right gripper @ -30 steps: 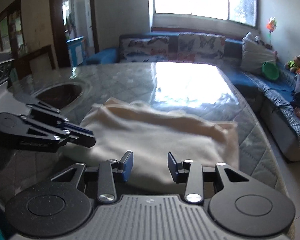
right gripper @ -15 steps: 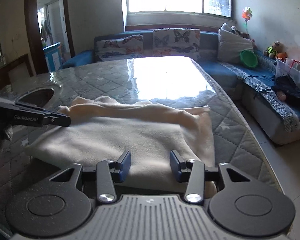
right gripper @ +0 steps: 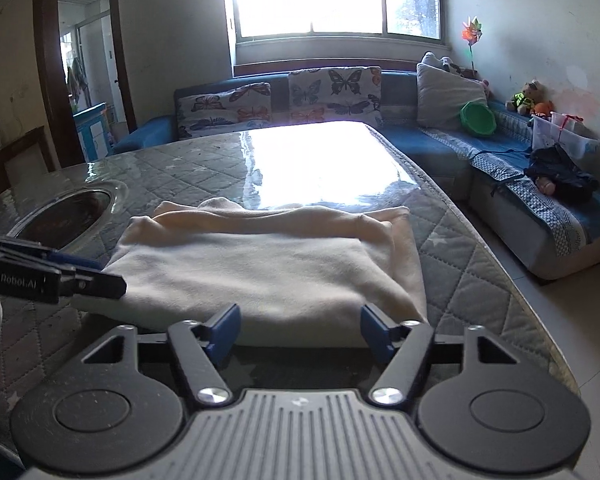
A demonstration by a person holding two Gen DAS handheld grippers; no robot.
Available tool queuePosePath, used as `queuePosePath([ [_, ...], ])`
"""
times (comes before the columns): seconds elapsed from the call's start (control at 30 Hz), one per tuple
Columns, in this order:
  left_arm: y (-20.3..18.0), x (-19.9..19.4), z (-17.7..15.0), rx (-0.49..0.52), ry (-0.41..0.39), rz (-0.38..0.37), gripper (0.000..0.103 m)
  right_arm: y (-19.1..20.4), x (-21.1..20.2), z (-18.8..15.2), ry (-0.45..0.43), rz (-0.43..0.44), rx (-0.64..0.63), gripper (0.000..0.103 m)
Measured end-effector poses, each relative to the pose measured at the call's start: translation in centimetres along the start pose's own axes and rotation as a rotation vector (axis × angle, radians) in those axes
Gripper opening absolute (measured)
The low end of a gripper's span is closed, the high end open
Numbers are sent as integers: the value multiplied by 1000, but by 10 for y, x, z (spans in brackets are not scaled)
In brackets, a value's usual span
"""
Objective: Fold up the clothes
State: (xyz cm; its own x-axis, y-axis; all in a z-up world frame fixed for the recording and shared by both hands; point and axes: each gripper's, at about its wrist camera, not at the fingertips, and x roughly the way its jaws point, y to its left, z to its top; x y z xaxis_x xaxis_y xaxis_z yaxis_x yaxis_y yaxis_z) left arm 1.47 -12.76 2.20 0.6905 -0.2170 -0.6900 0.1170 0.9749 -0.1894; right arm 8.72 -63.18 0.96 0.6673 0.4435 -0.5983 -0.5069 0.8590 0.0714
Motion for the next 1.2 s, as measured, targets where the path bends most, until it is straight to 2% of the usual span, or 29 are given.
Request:
queuePosePath([
  [0.17,-7,-5,-10,-4,22,14,65,6,-5,-5,4,-6,11,73],
  [0.23,-10,-6,-13,-2,34,25,73,8,-7,-7,3,-13,15,84],
  [0.4,-17,-9,-18,5,48,32,79,11,-13,-11,-4,-16,26,84],
  [0.5,-21,-11,-21,13,52,30,83,13,-15,-12,-7,-25,32,92],
  [0.83,-35,-16,-27,44,58,25,100,18,-22,-16,-17,-45,25,103],
  [1.2,-36,-18,-32,36,81,34,103,22,-25,-19,-12,-40,28,103],
])
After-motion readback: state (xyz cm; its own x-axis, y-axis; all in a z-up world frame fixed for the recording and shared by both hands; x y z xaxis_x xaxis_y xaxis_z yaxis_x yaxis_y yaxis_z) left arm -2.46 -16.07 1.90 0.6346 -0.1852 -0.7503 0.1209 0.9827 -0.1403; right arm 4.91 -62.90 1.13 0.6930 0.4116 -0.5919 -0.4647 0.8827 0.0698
